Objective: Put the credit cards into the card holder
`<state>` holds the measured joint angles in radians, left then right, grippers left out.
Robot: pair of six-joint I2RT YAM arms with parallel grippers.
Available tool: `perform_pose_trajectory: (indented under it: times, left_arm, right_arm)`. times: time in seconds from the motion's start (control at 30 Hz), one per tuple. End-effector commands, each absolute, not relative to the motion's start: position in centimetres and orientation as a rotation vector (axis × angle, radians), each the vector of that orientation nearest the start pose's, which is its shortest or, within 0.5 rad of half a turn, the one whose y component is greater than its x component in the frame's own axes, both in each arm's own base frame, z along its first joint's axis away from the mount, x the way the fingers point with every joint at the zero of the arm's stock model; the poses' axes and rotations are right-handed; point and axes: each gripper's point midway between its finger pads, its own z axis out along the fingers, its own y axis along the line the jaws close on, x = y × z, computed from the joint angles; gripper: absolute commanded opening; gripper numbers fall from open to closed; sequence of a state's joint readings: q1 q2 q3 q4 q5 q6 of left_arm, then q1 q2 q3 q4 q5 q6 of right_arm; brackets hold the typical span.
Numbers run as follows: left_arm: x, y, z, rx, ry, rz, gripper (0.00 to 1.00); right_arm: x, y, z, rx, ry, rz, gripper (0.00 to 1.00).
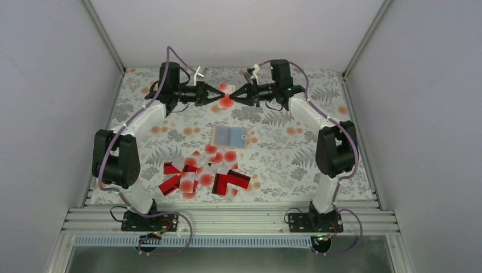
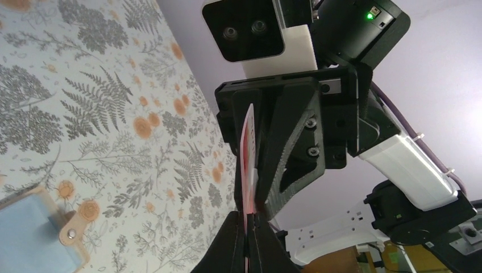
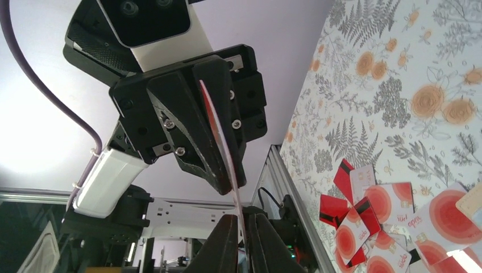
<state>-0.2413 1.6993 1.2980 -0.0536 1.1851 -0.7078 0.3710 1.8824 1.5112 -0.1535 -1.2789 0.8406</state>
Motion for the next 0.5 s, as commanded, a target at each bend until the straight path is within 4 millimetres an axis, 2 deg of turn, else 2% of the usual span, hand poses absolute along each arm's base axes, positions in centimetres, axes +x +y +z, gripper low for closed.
perform_pose_trajectory:
  times: [0.0,0.1,0.17,0.27,0.47]
  left_arm:
    - [38.5,-25.6,28.0,0.358,2.107,-1.735,0.02]
    - [38.6,-25.5,27.6,0.340,2.126,-1.716,0.02]
    - [38.7,-25.4,27.3,0.340,2.144,-1.685,0.02]
    - [38.7,-25.0,26.2,0.334,2.197,-1.608,0.02]
    - [38.4,-23.7,20.9,0.253,2.362,-1.439,0.02]
  right_arm:
    - [36.6,32.3,28.3,-0.487,2.275,1.975,0.18]
    - [37.0,31.5,27.8,-0.460,2.296,1.918,0.43]
    - [37.4,30.5,27.1,-0.413,2.320,1.867,0.51]
    - [38.1,28.8,25.6,-0.346,2.369,1.743,0.58]
    - [37.9,25.9,20.8,-0.227,2.538,1.445,0.62]
